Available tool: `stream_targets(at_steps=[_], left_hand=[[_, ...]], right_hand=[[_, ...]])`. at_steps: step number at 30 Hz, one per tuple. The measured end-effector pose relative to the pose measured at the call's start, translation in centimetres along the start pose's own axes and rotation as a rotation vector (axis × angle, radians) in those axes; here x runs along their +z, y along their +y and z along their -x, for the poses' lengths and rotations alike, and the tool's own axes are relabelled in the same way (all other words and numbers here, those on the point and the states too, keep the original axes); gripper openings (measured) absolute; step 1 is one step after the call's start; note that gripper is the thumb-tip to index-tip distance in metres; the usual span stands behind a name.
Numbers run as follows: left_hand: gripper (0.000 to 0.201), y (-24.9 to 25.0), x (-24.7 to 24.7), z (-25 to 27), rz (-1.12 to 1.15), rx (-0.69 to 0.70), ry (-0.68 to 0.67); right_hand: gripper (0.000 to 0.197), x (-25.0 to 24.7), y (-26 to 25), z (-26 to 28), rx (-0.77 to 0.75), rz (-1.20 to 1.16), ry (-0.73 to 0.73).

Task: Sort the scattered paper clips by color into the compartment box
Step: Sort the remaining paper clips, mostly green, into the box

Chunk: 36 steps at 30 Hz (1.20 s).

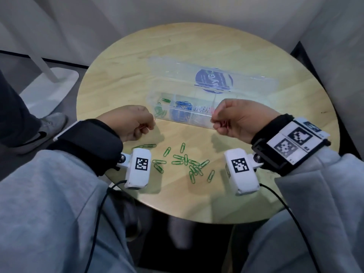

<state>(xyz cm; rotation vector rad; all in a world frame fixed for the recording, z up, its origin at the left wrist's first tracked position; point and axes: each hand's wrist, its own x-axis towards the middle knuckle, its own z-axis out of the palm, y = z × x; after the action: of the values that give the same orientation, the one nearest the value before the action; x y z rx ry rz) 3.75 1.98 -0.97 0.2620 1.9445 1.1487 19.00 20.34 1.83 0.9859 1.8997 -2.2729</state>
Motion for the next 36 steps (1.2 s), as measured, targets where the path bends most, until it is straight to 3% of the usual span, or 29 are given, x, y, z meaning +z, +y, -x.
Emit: stream_targets(at_steps=[5,9,17,19,22,25,29,32,36], left_hand=[[0.031,0.8,0.7,0.4,0.19,0.064,-0.002],[0.02,1.1,1.6,0.5,0.318,0.0,-0.029],[0.026,1.2,2.4,0.4,0.514,-0.065,-0.082],[0.028,1.4,2.5,0.2,0.544,-0.055,-0.085],[0.035,2.1,3.1,0.3,0.584,-0.039,-0.102],[0.046,3.1,4.3,0.5,0.645,0.003,-0.126],[0.059,4.9,6.4,0.2,0.563,0.058,-0.147],[0.056,6.1,8.2,-0.5,0.475,0.066,-0.155],[0.049,7.4,10.6,-1.7,0.408,0.063,-0.12]], right_hand=[[0.023,-2.0,-0.9,0.4,-0.084,-0.229,0.208],[0.026,-2.7,-0.7,0.6,-0.079,-0.38,0.235],[0.017,-3.2,-1.6,-0.8,-0.007,-0.511,0.302],[0.023,-2.9,-1.6,-1.3,0.021,-0.527,0.278],[0.049,-2.8,-1.5,-1.8,0.033,-0.527,0.233],[0.059,-2.6,-1.6,-1.7,0.038,-0.479,0.176],[0.042,-2.8,-1.8,-1.0,0.01,-0.362,0.24],[0.025,-3.2,-2.4,-0.3,0.059,-0.094,0.276],[0.03,-4.4,-2.3,1.2,0.136,0.371,0.208]])
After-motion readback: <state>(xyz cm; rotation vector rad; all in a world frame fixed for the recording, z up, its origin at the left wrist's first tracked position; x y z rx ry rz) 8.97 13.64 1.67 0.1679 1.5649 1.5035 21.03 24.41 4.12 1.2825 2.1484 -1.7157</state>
